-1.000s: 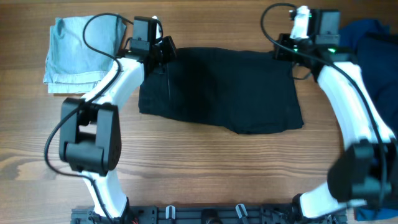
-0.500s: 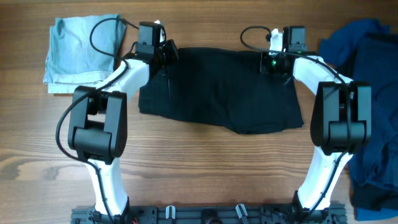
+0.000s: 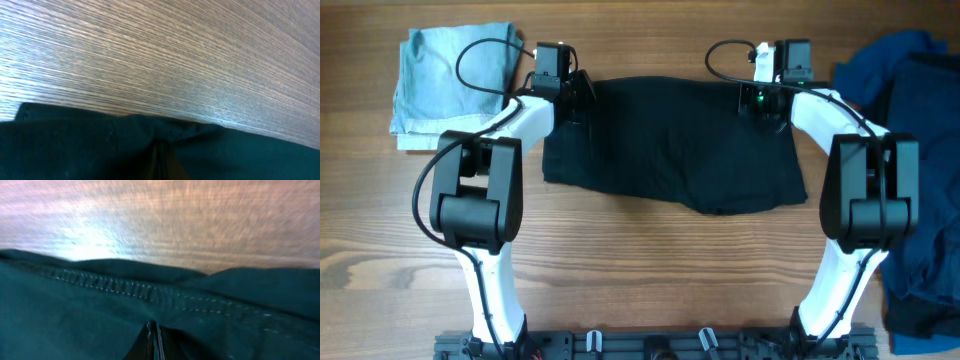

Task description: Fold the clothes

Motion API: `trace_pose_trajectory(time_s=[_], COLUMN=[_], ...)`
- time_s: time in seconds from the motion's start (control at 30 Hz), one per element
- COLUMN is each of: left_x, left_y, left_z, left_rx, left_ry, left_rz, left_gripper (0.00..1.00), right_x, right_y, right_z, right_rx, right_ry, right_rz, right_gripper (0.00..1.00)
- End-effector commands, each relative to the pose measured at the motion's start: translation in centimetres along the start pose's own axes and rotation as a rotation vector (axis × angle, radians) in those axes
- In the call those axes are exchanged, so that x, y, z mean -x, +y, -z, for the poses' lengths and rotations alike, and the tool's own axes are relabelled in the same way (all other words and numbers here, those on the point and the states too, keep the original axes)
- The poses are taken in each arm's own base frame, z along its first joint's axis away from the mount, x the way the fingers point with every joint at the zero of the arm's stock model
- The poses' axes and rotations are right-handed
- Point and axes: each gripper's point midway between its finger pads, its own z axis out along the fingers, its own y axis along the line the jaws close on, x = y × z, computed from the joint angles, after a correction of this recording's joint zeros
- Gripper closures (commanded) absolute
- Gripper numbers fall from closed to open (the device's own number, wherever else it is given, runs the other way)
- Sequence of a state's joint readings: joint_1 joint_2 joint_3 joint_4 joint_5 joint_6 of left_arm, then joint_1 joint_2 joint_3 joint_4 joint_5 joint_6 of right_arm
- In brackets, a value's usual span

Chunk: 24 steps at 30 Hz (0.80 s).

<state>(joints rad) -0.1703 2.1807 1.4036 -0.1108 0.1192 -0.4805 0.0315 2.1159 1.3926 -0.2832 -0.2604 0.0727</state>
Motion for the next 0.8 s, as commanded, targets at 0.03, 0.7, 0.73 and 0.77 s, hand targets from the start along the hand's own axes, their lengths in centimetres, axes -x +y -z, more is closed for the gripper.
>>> trace_pose_trajectory(time_s=[0.03,0.7,0.73,0.77], left_x=[0.3,0.0,0.0,0.0], left_y=[1.7,1.9,1.9,1.9], left_z=[-0.3,-0.3,-0.3,-0.3], left_rx=[0.053,0.061,0.061,0.062], left_ry=[-0.014,0.000,0.000,0.000], left_rz=[0.020,0.021,0.021,0.021], left_gripper=[0.91,0.90,0.90,0.90], right_x=[1.8,-0.3,-0.3,-0.3], right_y=[0.1,-7.9,-8.4,-8.8], right_z=[1.7,-0.6,-0.6,-0.5], right_rx=[-0.030,-0.424,-0.443,-0.460], right_ry=[-0.055,-0.028,-0.028,-0.030], right_rz=[0.031,-0.018,-0.020,-0.022], right_gripper=[0.96,0.95,0.96,0.96])
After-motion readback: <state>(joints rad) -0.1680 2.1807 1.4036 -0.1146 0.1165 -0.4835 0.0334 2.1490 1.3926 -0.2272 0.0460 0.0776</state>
